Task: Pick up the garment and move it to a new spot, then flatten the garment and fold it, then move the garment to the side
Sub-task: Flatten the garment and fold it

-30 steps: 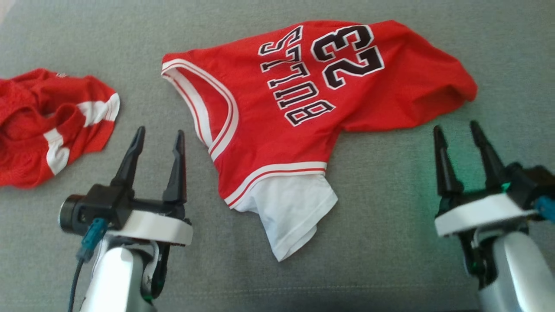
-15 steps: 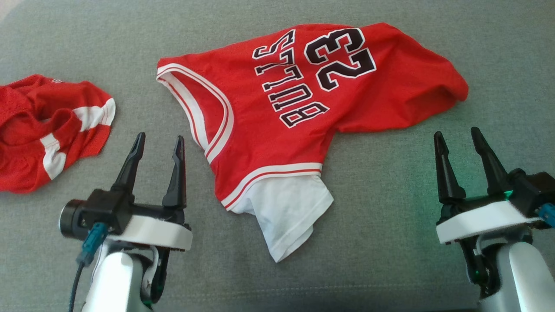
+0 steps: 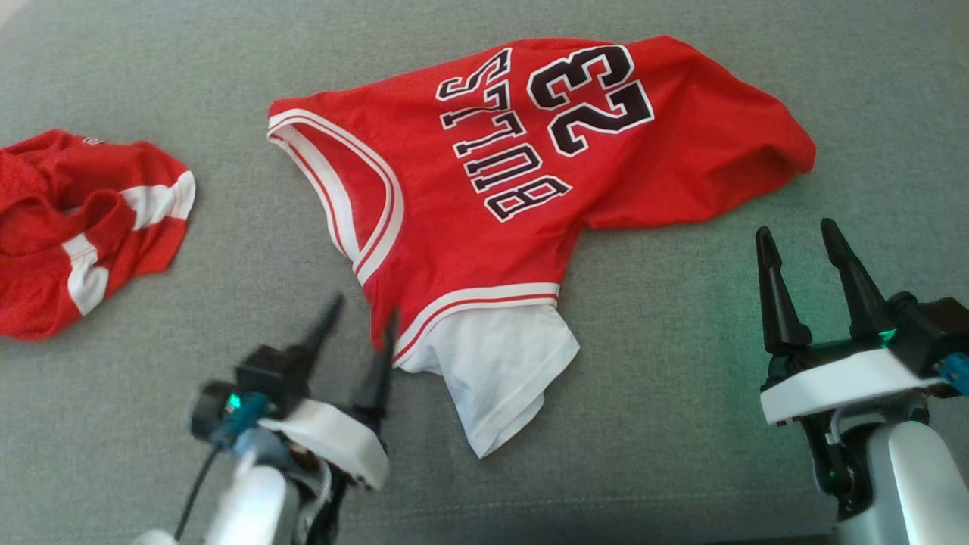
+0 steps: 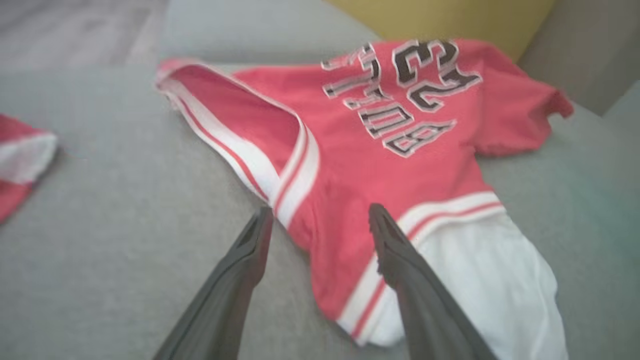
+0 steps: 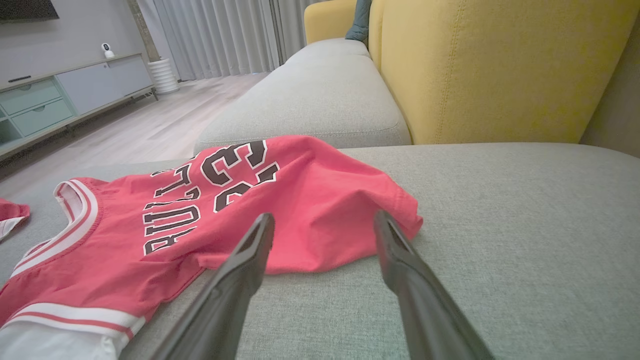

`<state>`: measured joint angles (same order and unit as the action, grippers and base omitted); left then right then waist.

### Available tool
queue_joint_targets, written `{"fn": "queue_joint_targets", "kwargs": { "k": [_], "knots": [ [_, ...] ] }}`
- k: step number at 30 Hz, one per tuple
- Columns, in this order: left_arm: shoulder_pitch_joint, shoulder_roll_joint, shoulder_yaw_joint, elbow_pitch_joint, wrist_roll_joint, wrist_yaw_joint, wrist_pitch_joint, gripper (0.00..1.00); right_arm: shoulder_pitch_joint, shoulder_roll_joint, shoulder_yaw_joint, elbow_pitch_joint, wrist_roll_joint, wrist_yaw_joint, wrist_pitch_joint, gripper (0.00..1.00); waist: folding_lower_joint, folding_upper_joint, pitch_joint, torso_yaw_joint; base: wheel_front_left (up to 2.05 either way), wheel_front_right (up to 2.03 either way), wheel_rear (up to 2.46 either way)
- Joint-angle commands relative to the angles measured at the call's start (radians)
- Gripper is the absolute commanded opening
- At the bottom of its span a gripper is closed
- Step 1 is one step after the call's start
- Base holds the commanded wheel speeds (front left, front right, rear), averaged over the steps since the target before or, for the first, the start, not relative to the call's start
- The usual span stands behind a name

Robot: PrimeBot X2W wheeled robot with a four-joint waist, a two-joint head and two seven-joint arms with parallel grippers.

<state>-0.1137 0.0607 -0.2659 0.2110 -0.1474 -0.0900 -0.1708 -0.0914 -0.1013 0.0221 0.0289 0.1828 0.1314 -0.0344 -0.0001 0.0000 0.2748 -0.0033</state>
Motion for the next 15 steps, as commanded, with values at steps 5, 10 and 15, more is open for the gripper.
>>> {"fn": "queue_joint_targets", "kwargs": {
  "k": [5, 10, 15],
  "knots": [
    [-0.043, 0.000, 0.001, 0.109, -0.060, -0.010, 0.072, 1.00, -0.004, 0.006, 0.030, -0.046, -0.006, -0.001, 0.006, 1.00, 0.0001, 0.0000, 0.017, -0.019, 0.00, 0.00, 0.00],
    [-0.090, -0.002, 0.007, 0.193, -0.120, -0.021, 0.073, 0.00, -0.005, 0.005, 0.024, -0.050, -0.003, -0.001, 0.011, 1.00, 0.0001, 0.0000, 0.025, -0.035, 0.00, 0.00, 0.00],
    [-0.117, 0.028, 0.049, 0.193, -0.140, -0.011, 0.011, 0.00, 0.002, 0.008, 0.010, -0.053, -0.001, -0.001, 0.012, 1.00, 0.0001, 0.0000, 0.025, -0.041, 0.00, 0.00, 0.00]
  ]
}}
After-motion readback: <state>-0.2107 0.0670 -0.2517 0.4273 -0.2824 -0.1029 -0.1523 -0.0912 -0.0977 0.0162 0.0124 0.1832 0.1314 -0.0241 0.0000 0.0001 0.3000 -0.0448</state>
